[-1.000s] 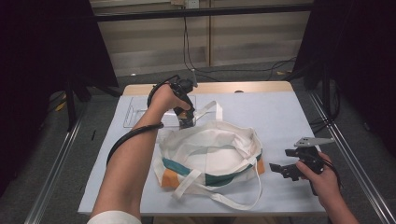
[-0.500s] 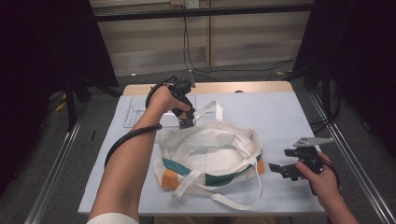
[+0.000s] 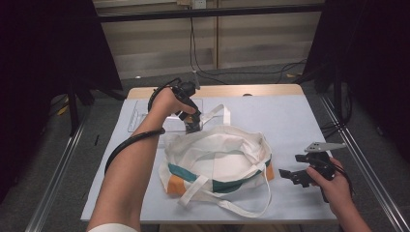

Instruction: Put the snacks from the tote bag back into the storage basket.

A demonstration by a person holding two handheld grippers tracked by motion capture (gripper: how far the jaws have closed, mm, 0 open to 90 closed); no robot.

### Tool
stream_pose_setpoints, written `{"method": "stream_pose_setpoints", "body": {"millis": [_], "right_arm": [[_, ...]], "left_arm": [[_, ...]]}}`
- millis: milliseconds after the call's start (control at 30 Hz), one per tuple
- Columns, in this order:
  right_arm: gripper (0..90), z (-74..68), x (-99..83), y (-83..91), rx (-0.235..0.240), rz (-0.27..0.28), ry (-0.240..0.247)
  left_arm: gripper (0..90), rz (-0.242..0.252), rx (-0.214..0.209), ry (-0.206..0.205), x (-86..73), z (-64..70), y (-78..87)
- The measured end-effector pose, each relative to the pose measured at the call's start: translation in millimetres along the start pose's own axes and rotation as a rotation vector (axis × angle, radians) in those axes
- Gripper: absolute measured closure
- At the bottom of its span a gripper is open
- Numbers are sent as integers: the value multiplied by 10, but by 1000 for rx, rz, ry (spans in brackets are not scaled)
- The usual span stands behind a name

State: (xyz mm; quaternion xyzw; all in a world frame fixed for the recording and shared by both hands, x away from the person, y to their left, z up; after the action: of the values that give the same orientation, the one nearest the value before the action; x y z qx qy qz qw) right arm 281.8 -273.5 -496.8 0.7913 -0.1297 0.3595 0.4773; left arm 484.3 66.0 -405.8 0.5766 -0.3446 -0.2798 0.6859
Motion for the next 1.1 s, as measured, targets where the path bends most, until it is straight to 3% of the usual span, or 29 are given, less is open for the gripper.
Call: {"method": "stream_pose_setpoints", "body": {"millis": [400, 1100], "right_arm": [[51, -18, 3, -24, 5, -5, -4], [51, -24, -19, 14, -10, 0, 0]], "left_arm": [[83, -2, 12, -2, -95, -19, 106], [87, 6, 7, -7, -249, 95, 251]]}}
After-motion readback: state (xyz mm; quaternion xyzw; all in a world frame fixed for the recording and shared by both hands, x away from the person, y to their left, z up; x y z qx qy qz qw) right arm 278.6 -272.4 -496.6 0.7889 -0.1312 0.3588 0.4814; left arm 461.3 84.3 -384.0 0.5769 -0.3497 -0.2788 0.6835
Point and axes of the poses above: each handheld gripper's, and its own axes: y roughly backward along the jaws, x roughly out of its top, z roughly to its right, the point moved 6 cm from there along -y, roughly forward along the jaws, and after that the axes turned 7 degrees about -y, right-handed, at the moved point
